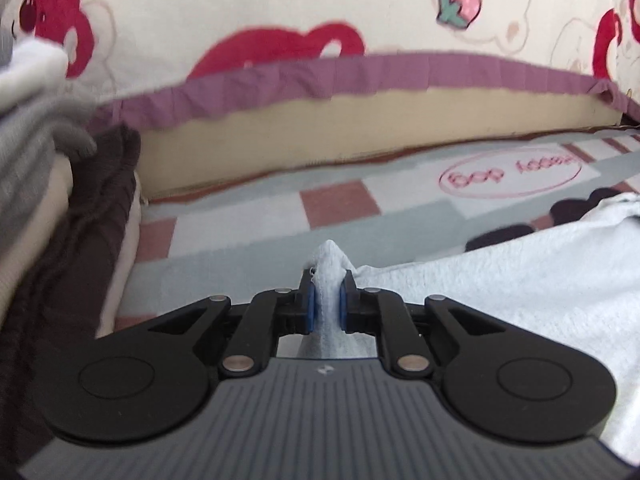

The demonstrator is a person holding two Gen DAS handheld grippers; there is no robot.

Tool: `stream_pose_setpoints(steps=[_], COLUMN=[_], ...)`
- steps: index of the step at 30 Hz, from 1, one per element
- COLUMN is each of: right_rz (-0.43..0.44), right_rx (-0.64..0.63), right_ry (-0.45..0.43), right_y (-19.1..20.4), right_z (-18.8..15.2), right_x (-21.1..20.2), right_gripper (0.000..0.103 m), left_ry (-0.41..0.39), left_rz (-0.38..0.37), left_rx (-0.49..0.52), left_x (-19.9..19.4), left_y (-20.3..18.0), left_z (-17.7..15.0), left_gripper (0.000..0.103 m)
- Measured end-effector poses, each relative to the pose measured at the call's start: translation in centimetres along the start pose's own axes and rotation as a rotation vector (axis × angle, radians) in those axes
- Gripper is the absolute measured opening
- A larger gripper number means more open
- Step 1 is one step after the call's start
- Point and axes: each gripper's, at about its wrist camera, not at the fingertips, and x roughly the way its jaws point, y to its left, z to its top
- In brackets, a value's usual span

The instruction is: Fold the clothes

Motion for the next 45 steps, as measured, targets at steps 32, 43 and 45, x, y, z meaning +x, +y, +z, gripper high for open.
stream_pose_setpoints(steps=[32,43,45], right_rz=[0.381,0.603,0.771], right_rx=[-0.449,-0.65,-0.494], right_ry=[0.21,0.342,0.446], right_y=[24.9,35.4,34.2], right_z=[-3.5,-8.0,-7.5], right_x=[-2.6,-1.9,-2.1], right_gripper=[0.046,0.05,0.048], left_ry=[0.554,0.692,0.676], left_rz=[-0.309,0.079,0.129], left_rx=[0.074,0.133,0.125], left_x=[-4.1,-6.4,-7.1], left_y=[-10.1,-5.1,-4.8], left_z=[1.2,-4.5,-4.1], left_gripper=[0.054,0.061,0.06])
